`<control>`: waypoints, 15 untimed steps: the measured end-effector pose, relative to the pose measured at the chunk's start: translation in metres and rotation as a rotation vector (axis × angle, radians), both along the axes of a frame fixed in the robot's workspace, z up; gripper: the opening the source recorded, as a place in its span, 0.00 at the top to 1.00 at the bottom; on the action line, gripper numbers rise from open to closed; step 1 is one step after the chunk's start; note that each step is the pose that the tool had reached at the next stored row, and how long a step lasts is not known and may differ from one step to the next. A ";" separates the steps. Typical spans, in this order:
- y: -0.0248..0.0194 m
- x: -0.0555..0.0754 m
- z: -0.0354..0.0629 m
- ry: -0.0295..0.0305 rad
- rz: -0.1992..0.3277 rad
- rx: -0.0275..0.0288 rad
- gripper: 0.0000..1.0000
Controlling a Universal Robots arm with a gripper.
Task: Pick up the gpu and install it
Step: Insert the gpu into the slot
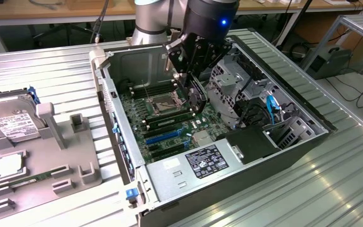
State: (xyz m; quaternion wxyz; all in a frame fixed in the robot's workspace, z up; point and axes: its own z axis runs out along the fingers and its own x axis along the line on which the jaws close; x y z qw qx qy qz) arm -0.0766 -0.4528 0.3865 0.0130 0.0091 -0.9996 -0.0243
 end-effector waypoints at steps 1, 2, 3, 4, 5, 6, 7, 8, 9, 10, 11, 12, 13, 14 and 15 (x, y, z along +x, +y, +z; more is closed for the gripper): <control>0.0000 0.000 0.0000 0.0000 0.000 0.0000 0.74; 0.0000 0.000 0.0000 0.0000 0.000 0.0001 0.74; 0.0000 0.000 0.0000 0.0000 0.000 0.0000 0.74; 0.0000 0.000 0.0000 0.0000 0.000 0.0000 0.74; 0.0000 0.000 -0.0001 0.0000 0.001 0.0000 0.74; 0.0000 0.000 -0.0001 0.0000 0.011 0.0001 0.74; 0.0000 0.000 -0.0003 -0.0001 0.029 0.0002 0.74; 0.0000 0.000 -0.0003 -0.0001 0.053 0.0001 0.74; 0.0000 0.000 -0.0005 -0.0001 0.073 0.0001 0.74; 0.0000 0.000 -0.0007 0.0000 0.092 0.0001 0.74; 0.0000 0.000 -0.0009 0.0000 0.116 0.0000 0.74; 0.0000 0.000 -0.0012 -0.0001 0.133 0.0000 0.74; 0.0000 0.000 -0.0014 0.0000 0.152 0.0000 0.74; 0.0000 0.000 -0.0016 0.0000 0.170 0.0000 0.74; 0.0000 0.000 -0.0018 0.0000 0.189 0.0000 0.74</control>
